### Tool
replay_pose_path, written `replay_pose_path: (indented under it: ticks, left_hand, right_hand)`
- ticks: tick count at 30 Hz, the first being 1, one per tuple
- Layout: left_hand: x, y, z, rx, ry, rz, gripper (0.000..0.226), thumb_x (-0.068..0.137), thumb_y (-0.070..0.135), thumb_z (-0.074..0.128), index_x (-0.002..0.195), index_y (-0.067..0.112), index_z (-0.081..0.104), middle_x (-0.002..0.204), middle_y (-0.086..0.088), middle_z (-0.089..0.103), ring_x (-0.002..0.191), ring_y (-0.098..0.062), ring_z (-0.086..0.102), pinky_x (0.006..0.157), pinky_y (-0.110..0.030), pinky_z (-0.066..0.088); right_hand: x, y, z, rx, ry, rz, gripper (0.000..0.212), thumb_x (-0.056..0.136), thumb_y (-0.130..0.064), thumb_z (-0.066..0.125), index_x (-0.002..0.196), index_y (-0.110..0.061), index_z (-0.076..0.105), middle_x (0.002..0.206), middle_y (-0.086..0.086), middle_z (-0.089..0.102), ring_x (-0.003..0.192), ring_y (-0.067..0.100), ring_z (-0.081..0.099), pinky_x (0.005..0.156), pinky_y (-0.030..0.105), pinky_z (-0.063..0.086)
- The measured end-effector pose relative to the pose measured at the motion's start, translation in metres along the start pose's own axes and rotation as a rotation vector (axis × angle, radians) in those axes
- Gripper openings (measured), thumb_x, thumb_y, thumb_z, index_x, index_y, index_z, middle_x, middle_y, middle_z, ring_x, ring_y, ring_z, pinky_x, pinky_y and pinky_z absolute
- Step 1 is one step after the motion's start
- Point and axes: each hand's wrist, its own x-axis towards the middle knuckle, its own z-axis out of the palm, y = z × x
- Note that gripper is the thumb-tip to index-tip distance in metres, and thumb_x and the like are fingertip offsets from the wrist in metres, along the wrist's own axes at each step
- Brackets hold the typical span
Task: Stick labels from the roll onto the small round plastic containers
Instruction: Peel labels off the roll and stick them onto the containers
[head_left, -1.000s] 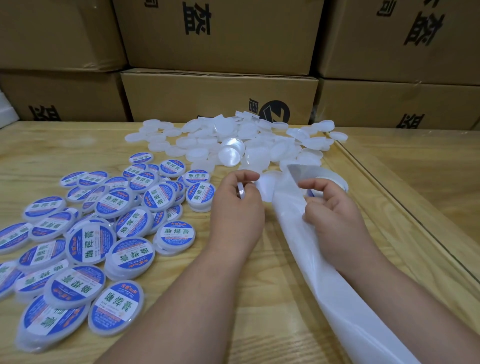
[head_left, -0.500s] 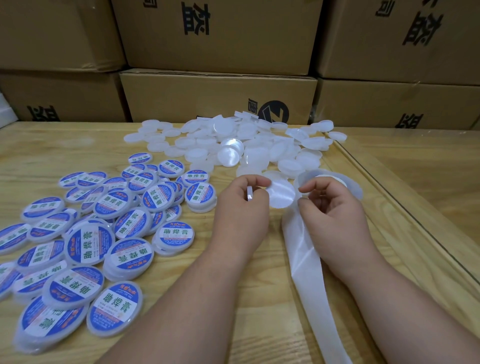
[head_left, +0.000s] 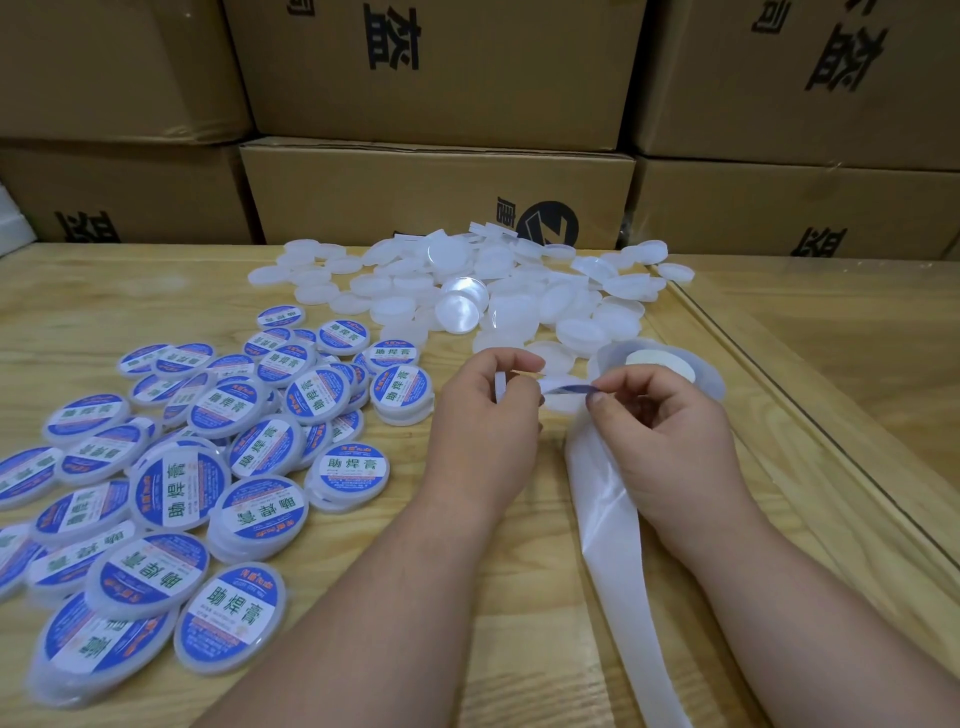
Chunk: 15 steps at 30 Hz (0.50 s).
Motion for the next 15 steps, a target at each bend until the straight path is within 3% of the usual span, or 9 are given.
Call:
replay_pose_path:
  ticks: [3, 6, 9, 12, 15]
  left_hand:
    - [0.0011, 0.0006, -0.0031, -0.121, -0.041, 0.002, 0.021, 0.077, 0.034, 0.049, 0.091, 0.035, 0.065, 0.073, 0.003, 0.067, 0.055, -0.020, 0.060, 0.045, -0.025, 0.038]
    - [0.0001, 0.0016, -0.0044, -0.146, -0.062, 0.048, 0.030, 0.073, 0.027, 0.044, 0.103, 0.030, 0.051, 0.076, -0.001, 0.072, 0.053, -0.025, 0.063, 0.039, -0.018, 0.036]
    - [-0.0027, 0.0038, -0.0026, -0.110, -0.036, 0.027, 0.024, 0.073, 0.026, 0.044, 0.097, 0.028, 0.043, 0.084, 0.004, 0.074, 0.057, -0.023, 0.068, 0.037, -0.020, 0.036]
    - [-0.0035, 0.0055, -0.0017, -0.098, 0.005, -0.038, 0.023, 0.073, 0.024, 0.048, 0.096, 0.023, 0.053, 0.093, 0.011, 0.074, 0.068, -0.014, 0.073, 0.037, -0.025, 0.042]
    - [-0.0028, 0.0046, -0.0014, -0.149, 0.038, -0.052, 0.020, 0.081, 0.016, 0.057, 0.096, 0.020, 0.071, 0.109, 0.003, 0.072, 0.085, -0.007, 0.074, 0.051, -0.030, 0.058]
  right_hand:
    - [0.0001, -0.0017, -0.0006, 0.020, 0.021, 0.034, 0.016, 0.089, -0.013, 0.074, 0.080, -0.026, 0.072, 0.075, -0.006, 0.062, 0.065, 0.009, 0.053, 0.057, 0.014, 0.045]
    - [-0.0001, -0.0038, -0.0026, 0.053, 0.023, 0.063, 0.020, 0.090, -0.015, 0.073, 0.077, -0.029, 0.073, 0.076, -0.007, 0.065, 0.065, 0.012, 0.053, 0.061, 0.027, 0.047]
    - [-0.0009, -0.0071, -0.0035, 0.097, 0.019, 0.081, 0.019, 0.090, -0.017, 0.072, 0.076, -0.031, 0.074, 0.077, -0.007, 0.067, 0.065, 0.014, 0.054, 0.064, 0.037, 0.049]
    - [-0.0003, -0.0072, -0.0039, 0.123, 0.028, 0.094, 0.024, 0.091, -0.015, 0.071, 0.073, -0.031, 0.074, 0.072, -0.010, 0.065, 0.058, 0.010, 0.051, 0.061, 0.032, 0.046]
    - [0.0003, -0.0074, -0.0042, 0.166, 0.019, 0.105, 0.021, 0.088, -0.018, 0.072, 0.074, -0.033, 0.074, 0.066, -0.011, 0.062, 0.052, 0.007, 0.047, 0.055, 0.025, 0.042]
